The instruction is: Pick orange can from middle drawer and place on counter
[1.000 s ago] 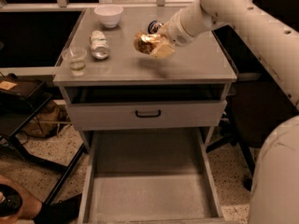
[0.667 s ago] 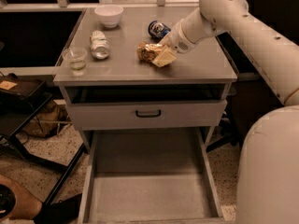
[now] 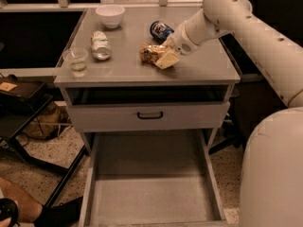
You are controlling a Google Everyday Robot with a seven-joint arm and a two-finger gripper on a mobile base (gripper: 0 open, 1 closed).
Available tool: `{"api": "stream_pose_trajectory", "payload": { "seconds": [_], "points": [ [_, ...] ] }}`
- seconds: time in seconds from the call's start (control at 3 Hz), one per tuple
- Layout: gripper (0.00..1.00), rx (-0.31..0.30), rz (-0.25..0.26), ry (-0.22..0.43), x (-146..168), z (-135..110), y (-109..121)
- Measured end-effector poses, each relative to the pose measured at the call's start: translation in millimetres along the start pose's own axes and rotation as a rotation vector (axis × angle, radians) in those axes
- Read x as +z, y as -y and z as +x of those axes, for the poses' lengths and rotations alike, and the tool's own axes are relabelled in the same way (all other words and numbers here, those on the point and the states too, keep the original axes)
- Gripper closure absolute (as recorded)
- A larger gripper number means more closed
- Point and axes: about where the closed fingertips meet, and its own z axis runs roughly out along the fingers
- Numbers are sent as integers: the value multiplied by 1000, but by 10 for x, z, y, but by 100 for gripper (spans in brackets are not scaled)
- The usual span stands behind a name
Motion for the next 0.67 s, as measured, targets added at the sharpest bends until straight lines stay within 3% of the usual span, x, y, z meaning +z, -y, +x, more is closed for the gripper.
{"api": "stream_pose_trajectory", "payload": {
  "seconds": [0.67],
  "points": [
    [12,0,0,0,1,0,0]
  ]
}}
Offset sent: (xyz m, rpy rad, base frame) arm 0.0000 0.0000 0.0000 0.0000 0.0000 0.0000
